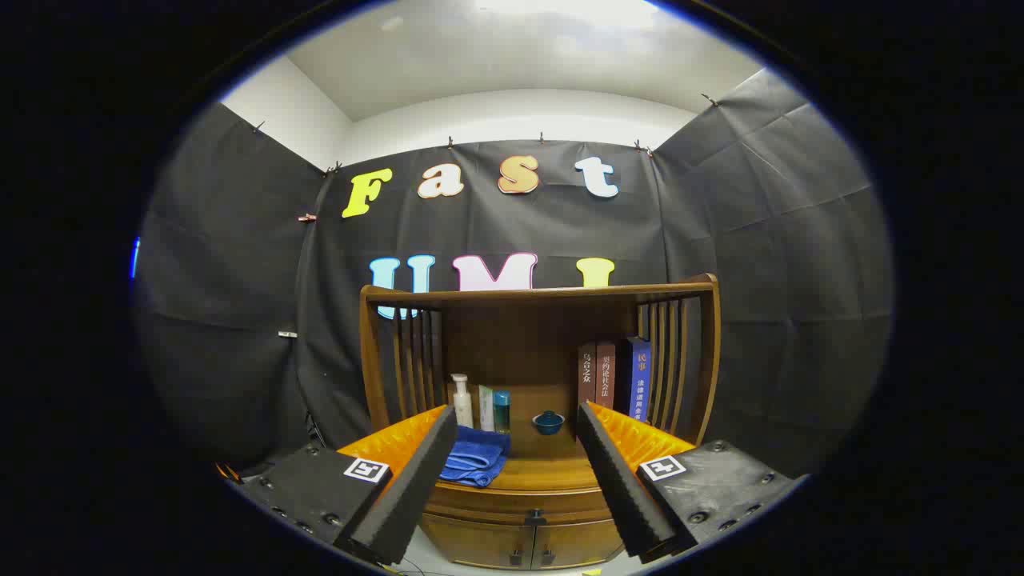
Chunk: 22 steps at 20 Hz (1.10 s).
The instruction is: Pull open the drawer, take out the items inside it, and place them on the countertop above the cabinet.
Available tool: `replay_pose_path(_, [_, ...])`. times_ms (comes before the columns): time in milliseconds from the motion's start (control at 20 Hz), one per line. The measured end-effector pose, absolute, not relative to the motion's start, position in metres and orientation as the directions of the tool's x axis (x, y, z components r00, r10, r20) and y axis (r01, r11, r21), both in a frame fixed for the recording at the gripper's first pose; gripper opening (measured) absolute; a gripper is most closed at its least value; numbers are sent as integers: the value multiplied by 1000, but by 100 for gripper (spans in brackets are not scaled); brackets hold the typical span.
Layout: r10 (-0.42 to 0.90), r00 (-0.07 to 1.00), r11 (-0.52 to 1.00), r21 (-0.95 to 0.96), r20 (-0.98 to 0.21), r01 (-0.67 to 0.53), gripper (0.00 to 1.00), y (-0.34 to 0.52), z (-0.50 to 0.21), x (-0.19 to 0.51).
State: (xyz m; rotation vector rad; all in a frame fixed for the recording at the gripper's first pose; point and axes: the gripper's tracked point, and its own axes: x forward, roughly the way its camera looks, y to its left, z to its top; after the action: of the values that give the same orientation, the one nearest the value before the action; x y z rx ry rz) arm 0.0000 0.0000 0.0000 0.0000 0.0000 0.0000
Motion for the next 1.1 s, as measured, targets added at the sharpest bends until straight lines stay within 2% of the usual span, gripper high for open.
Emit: replay_pose_path(1100, [-17, 1000, 1000, -8, -6, 17, 98, -14, 1, -2])
